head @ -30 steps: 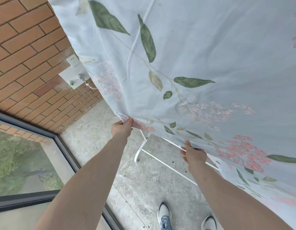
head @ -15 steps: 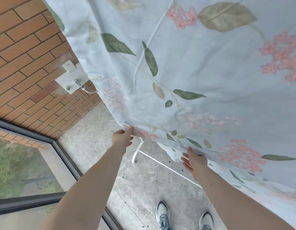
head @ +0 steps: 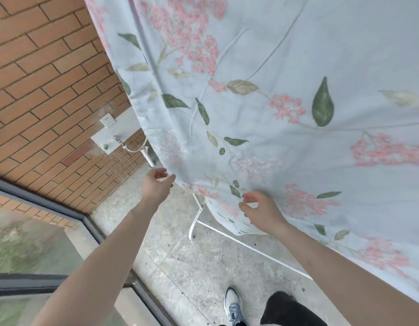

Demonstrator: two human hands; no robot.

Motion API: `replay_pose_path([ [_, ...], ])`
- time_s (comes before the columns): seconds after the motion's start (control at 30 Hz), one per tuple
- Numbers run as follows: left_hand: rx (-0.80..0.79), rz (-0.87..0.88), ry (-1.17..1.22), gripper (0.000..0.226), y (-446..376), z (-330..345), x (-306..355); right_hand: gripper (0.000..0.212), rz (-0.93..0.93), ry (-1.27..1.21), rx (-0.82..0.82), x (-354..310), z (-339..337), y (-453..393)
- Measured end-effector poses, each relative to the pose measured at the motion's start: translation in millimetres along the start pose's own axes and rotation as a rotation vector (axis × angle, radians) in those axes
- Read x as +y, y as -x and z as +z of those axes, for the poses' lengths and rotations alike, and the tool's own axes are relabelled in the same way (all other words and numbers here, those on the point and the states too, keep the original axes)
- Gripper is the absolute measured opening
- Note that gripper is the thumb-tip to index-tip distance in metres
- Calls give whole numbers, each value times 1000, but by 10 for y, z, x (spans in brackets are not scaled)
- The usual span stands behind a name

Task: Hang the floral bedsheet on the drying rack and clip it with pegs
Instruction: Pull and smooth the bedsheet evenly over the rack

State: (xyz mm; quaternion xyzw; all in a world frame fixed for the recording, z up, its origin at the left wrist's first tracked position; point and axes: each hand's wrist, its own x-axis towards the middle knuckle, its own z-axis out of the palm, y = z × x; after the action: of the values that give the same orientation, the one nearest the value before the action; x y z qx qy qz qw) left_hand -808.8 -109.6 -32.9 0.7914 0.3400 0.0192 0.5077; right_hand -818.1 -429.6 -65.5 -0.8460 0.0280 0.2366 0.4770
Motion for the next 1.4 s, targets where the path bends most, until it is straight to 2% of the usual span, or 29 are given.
replay_pose_path([
  [0.17,161,268,-44,36,-15,-541,904,38,-193,37,60,-635,-197,216],
  [0.33,248,485,-72,62,-106,-830,1739,36,-335,-4,151,-1212,-459,323],
  [0.47,369,475,-152,33,-134,-925,2141,35,-379,-37,160,-1354,-574,432],
  [0.63,440,374,-51,21,-144,-1035,2155,36,-318,26,126,-1073,-634,537],
  [0.67,448,375,-4,21,-92,-989,2128,36,-297,27,121,-978,-641,564],
  [0.7,435,372,60,33,-20,-921,2091,36,-277,23,118,-877,-649,580],
  [0.77,342,348,113,60,217,-733,1919,36,-228,-25,107,-656,-661,612],
  [0.83,174,347,17,65,497,-457,1612,33,-164,-124,128,-416,-686,637],
  [0.93,-72,347,-151,53,891,44,1059,29,-58,-192,185,-48,-720,734],
  [1.0,-235,298,-200,42,1097,340,725,29,1,-191,195,169,-734,856],
  [1.13,-491,211,-284,34,1383,746,240,28,99,-226,197,595,-747,1086],
  [1.27,-641,221,-372,34,1544,941,72,22,201,-276,248,945,-785,1296],
  [1.4,-647,282,-416,30,1597,1118,37,21,260,-309,289,1129,-885,1504],
])
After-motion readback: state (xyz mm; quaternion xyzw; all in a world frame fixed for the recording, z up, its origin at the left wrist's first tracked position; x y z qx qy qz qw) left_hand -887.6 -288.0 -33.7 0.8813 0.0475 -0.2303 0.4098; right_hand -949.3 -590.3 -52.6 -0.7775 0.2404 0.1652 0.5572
